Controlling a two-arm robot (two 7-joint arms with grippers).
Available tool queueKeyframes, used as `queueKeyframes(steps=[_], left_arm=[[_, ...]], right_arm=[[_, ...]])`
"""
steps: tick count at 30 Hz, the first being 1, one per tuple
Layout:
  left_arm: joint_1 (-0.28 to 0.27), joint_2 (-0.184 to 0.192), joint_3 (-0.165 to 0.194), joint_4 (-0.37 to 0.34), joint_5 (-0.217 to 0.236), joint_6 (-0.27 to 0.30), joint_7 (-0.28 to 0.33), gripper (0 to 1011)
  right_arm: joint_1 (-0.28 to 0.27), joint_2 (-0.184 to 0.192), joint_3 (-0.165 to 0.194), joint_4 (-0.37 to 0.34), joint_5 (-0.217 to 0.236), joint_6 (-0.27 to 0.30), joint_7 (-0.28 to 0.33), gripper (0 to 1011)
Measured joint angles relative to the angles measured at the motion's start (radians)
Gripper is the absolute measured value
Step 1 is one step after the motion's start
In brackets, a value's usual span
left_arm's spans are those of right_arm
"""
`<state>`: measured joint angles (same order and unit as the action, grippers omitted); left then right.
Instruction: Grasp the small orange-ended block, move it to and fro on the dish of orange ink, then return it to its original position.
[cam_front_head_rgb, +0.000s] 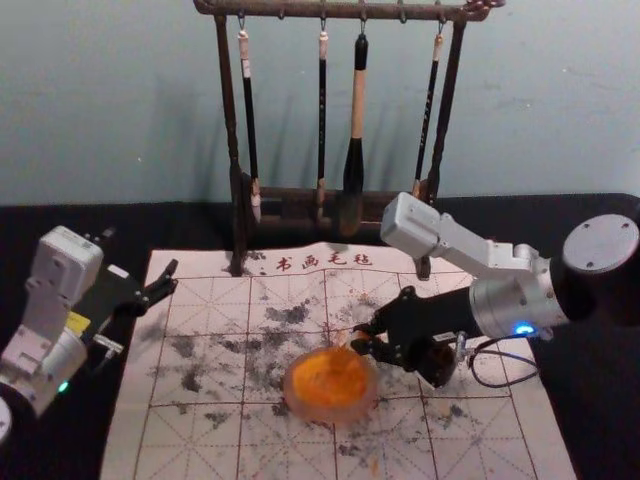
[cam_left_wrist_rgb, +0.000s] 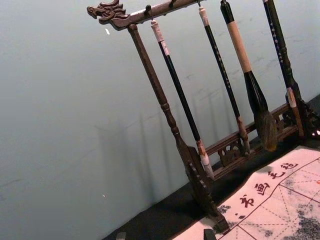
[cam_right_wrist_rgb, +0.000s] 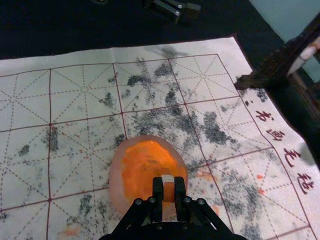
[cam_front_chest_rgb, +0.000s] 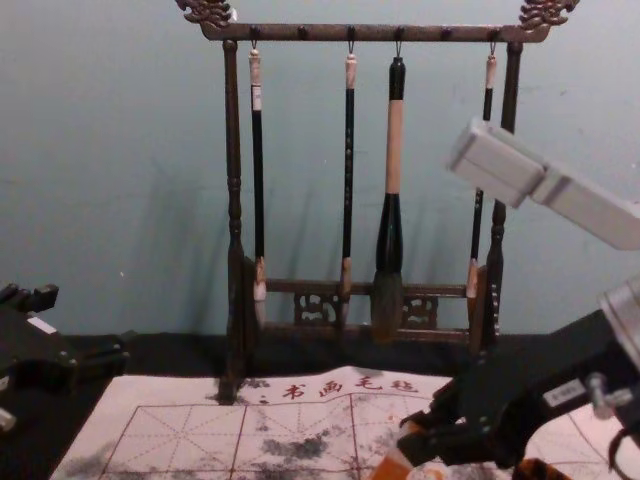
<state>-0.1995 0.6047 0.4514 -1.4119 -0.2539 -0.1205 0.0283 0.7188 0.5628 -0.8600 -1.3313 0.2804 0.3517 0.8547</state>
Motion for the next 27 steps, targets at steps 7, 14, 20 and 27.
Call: queueKeyframes(steps=[7, 14, 20, 27], left_arm=[[0.0, 0.0, 0.0, 0.0, 0.0, 0.0, 0.0, 1002], [0.0, 0.0, 0.0, 0.0, 0.0, 0.0, 0.0, 1002], [0.0, 0.0, 0.0, 0.0, 0.0, 0.0, 0.0, 1001], [0.0, 0.0, 0.0, 0.0, 0.0, 0.0, 0.0, 1001]], right_arm=[[-0.017, 0.034, 0.012, -0.039, 0.0, 0.012, -0.002, 119], [-0.044, 0.076, 0.02, -0.103, 0.006, 0.02, 0.0, 119], [-0.07, 0.096, 0.025, -0.147, 0.02, 0.024, -0.001, 119], [-0.076, 0.088, 0.019, -0.155, 0.023, 0.025, -0.001, 119]])
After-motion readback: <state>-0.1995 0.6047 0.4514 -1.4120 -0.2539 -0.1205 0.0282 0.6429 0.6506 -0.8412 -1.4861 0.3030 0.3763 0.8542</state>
